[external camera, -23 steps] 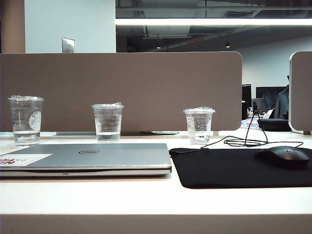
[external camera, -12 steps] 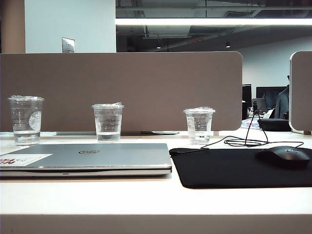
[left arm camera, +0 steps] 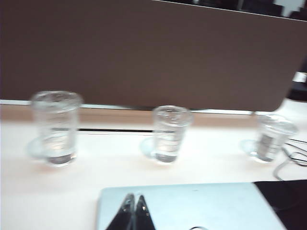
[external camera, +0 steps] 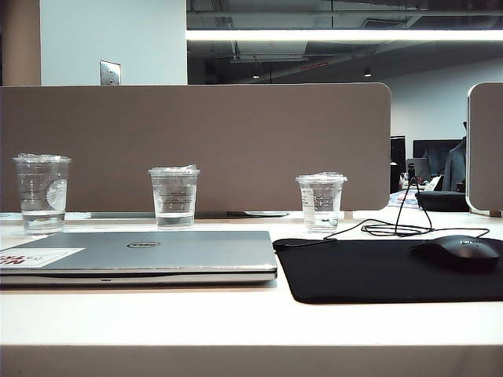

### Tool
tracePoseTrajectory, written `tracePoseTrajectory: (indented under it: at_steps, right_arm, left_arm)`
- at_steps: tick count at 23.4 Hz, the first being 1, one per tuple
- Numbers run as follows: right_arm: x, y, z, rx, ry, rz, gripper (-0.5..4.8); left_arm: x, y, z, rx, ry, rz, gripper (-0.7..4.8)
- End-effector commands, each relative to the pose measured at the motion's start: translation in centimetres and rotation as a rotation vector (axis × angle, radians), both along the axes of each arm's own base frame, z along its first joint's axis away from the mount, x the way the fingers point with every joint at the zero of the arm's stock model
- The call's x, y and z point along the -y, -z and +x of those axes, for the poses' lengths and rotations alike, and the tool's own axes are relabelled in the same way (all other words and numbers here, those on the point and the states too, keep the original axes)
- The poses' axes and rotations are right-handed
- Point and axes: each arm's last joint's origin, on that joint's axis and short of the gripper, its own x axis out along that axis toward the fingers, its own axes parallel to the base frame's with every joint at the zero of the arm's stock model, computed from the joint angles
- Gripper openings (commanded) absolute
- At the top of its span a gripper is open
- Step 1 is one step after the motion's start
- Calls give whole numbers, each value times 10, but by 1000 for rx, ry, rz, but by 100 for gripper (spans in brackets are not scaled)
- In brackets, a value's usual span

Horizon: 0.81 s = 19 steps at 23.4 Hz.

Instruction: Pick up the coffee cup on the right and place it on the right side of the laptop.

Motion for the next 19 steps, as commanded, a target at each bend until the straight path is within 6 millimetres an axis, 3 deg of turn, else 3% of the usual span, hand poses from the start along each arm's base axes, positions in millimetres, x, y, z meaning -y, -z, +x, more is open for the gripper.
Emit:
tracePoseTrajectory:
  at_steps: [1, 11, 16, 19]
  right_arm:
    - [-3, -7, 9, 34, -23, 2, -9]
    - [-19, 6, 47, 7, -120, -1, -9]
    - [-24, 17, 63, -9, -138, -2, -9]
    - [-25, 22, 70, -2, -138, -2, -9]
  left_arm:
    - [9, -15, 8, 8, 101, 1, -5]
    - [59, -45, 34, -96, 450, 34, -5]
    - [73, -54, 45, -205, 606, 34, -5]
    - [76, -60, 50, -233, 604, 40, -5]
